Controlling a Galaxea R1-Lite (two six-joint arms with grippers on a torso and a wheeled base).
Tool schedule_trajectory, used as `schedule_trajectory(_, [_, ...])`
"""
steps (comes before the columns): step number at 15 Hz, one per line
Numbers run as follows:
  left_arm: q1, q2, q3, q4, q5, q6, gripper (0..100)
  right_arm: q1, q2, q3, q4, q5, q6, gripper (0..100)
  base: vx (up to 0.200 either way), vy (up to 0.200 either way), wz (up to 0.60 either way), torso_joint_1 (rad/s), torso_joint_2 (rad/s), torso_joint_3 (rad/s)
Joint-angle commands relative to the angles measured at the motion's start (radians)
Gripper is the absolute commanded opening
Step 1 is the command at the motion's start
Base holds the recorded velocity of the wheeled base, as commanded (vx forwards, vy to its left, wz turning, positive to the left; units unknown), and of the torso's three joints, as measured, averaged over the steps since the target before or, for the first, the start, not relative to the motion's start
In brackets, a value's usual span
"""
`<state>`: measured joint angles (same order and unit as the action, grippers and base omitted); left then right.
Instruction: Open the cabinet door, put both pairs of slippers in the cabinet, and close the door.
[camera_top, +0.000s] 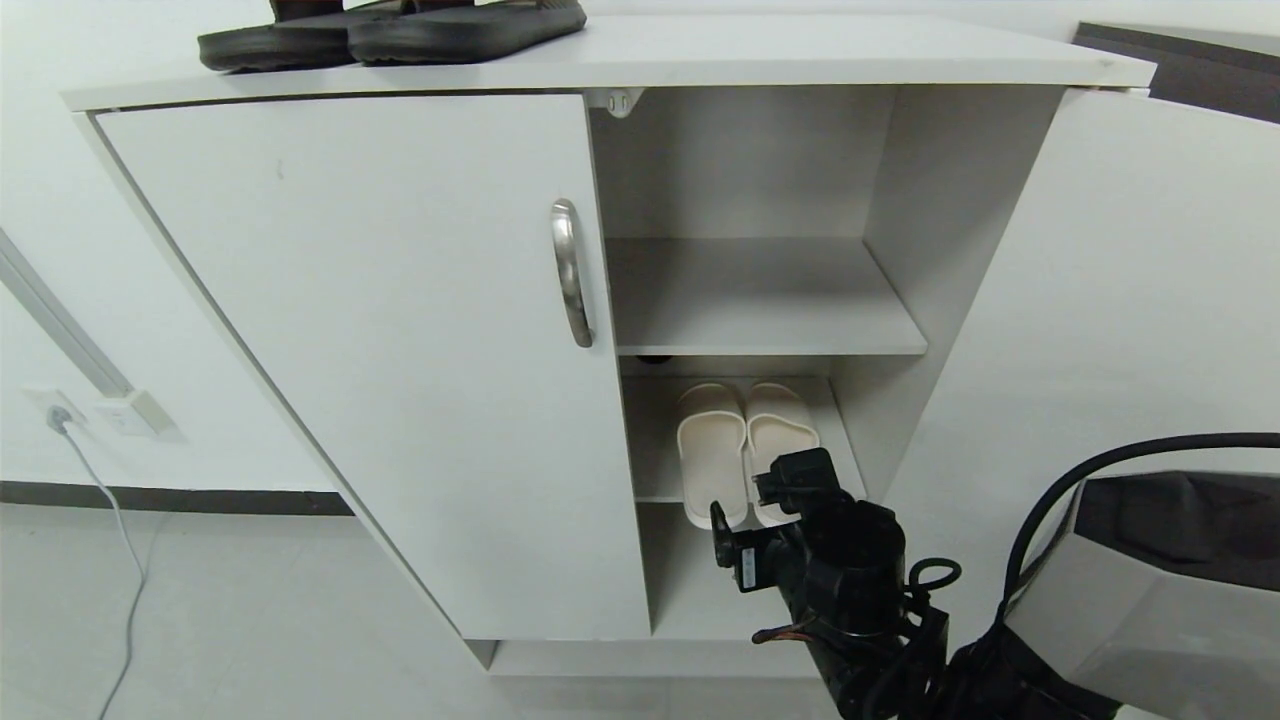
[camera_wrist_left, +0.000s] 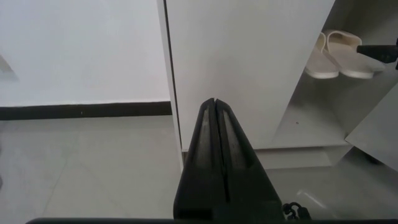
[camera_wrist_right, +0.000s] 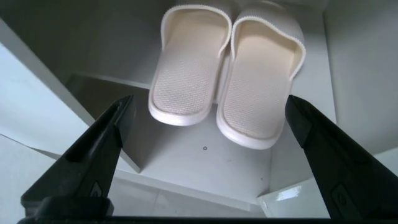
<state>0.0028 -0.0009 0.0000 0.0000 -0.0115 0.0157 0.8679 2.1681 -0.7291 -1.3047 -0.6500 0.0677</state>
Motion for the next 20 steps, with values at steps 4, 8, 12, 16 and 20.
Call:
schedule_trajectory(4, [0.000, 0.001, 0.000, 0.000, -0.001, -0.008, 0, 0.002, 0.002, 0.010, -0.008, 0.000, -0.009, 100, -0.150, 0.000, 0.00, 0.003, 0.00, 0.003])
schedule_trajectory(8, [0.000, 0.001, 0.000, 0.000, -0.001, -0.008, 0, 0.002, 0.004, 0.011, -0.008, 0.000, -0.009, 100, -0.200, 0.000, 0.00, -0.001, 0.00, 0.004])
schedule_trajectory(12, [0.000, 0.001, 0.000, 0.000, 0.001, -0.008, 0, -0.010, 0.002, 0.013, -0.007, 0.000, -0.011, 100, 0.000, 0.000, 0.00, 0.000, 0.00, 0.000])
schedule_trajectory(16, [0.000, 0.001, 0.000, 0.000, 0.001, -0.008, 0, -0.013, -0.001, 0.016, -0.010, 0.000, -0.011, 100, 0.000, 0.000, 0.00, 0.000, 0.00, 0.000])
schedule_trajectory(20, [0.000, 0.001, 0.000, 0.000, 0.002, -0.005, 0, -0.013, 0.001, 0.025, -0.010, 0.001, -0.011, 100, 0.000, 0.000, 0.00, 0.000, 0.00, 0.000])
